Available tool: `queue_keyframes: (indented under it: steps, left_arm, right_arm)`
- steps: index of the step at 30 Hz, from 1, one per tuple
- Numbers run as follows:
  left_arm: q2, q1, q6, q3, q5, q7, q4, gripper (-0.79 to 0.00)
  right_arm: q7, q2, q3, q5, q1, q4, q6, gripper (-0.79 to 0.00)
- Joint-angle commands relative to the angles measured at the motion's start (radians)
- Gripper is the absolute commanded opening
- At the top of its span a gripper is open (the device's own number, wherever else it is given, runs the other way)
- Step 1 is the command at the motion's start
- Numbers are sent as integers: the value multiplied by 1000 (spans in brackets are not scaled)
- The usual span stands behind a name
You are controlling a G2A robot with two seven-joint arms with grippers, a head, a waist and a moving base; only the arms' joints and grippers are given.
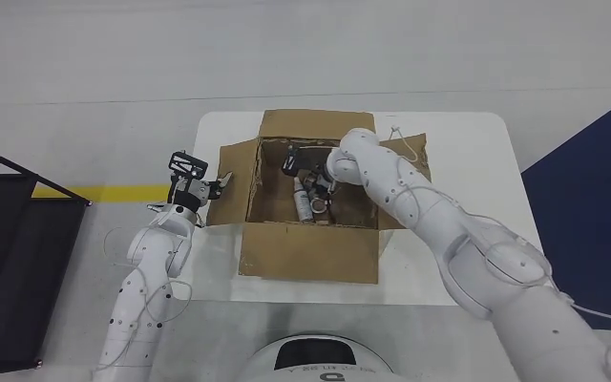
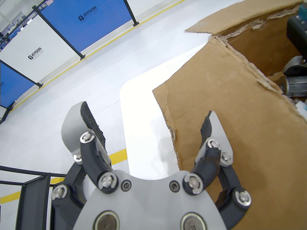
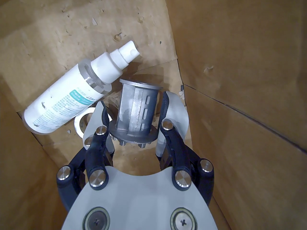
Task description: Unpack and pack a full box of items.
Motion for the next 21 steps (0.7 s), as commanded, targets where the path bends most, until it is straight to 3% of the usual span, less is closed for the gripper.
queue_keyframes:
  steps: [1, 3, 4, 6, 10, 14, 18, 21]
  left_arm:
    - [0, 0, 0, 0, 0, 0, 0, 0]
    - [0, 0, 0, 0, 0, 0, 0, 0]
    - [0, 0, 0, 0, 0, 0, 0, 0]
    - [0, 0, 0, 0, 0, 0, 0, 0]
    - [0, 0, 0, 0, 0, 0, 0, 0]
    - [0, 0, 0, 0, 0, 0, 0, 0]
    - [0, 0, 0, 0, 0, 0, 0, 0]
    - [0, 0, 0, 0, 0, 0, 0, 0]
  right_arm:
    - [-1, -14, -6, -2, 4, 20, -2, -434]
    - [8, -27, -12, -8, 9, 38, 1, -489]
    - [10, -32, -14, -10, 11, 46, 3, -563]
    - [11, -43, -16, -12, 14, 61, 9, -785]
    - [-16, -49, -3, -20, 24, 66, 24, -785]
    - [-60, -27, 32, -38, 27, 20, 29, -785]
    - [-104, 28, 94, -77, -6, -100, 42, -785]
    - [-131, 95, 182, -122, -72, -262, 80, -785]
